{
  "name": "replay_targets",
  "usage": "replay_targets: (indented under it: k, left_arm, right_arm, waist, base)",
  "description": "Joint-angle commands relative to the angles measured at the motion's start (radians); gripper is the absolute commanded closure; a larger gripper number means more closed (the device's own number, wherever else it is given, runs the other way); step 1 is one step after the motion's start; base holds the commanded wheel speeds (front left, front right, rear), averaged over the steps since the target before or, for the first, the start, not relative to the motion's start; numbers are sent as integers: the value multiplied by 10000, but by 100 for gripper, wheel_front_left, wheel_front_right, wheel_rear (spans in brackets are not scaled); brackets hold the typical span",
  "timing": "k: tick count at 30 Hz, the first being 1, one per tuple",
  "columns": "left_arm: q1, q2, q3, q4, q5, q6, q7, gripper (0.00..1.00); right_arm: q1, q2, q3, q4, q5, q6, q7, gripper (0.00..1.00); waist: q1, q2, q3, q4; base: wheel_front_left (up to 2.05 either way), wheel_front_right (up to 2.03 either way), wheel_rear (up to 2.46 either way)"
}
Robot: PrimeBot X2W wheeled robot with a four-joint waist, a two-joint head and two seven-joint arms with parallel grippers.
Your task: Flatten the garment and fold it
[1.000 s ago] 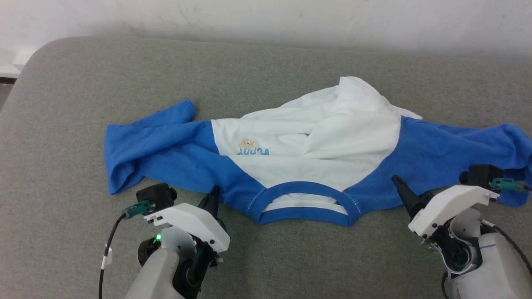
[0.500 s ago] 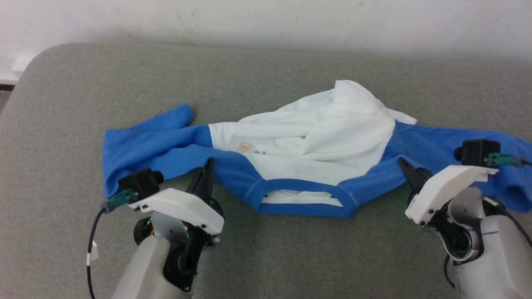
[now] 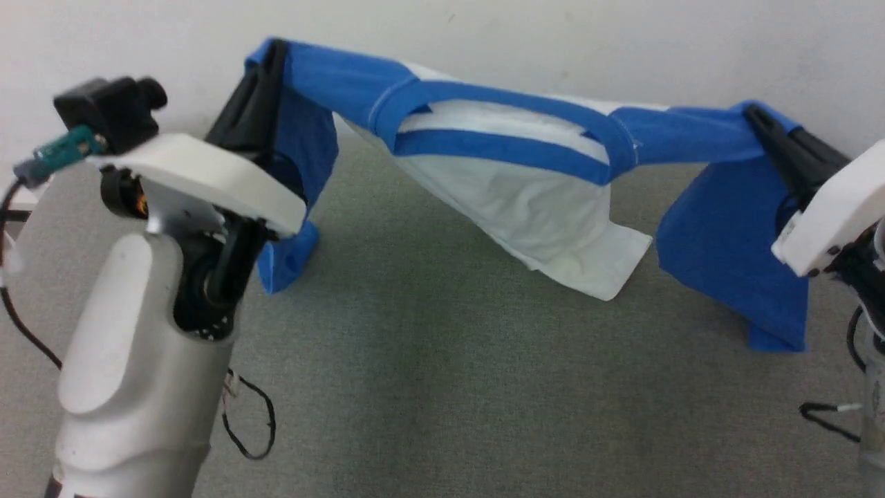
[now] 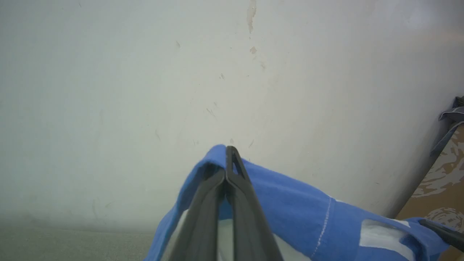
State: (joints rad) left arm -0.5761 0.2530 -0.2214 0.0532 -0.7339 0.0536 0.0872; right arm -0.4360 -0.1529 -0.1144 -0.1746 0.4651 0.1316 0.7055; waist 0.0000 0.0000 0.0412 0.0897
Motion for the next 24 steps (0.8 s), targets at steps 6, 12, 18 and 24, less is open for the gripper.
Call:
replay_targets:
  k: [6, 12, 18, 24]
  left_arm:
    - [-1888, 589, 4, 168, 501, -21, 471, 100]
    - [-3243, 871, -77, 429, 790, -54, 833, 100]
    - [-4011, 1097, -219, 974, 995, -98, 1190, 100]
    - [-4813, 1414, -349, 1814, 1186, -119, 1706, 100]
  right_arm:
    - [-1687, -799, 366, -76, -64, -9, 605, 100]
    - [-3160, -775, 326, 471, 358, -9, 1011, 100]
    - [-4181, -644, 303, 1022, 553, -9, 1330, 100]
    - [-5335, -601, 490, 1880, 437, -9, 1756, 100]
  waist:
    - [0, 0, -787, -105]
    - [0, 0, -897, -59]
    - [0, 0, -793, -57]
    - [0, 0, -7, -91]
  base:
    - [0, 0, 0]
    - [0, 0, 0]
    - [0, 0, 0]
    - [0, 0, 0]
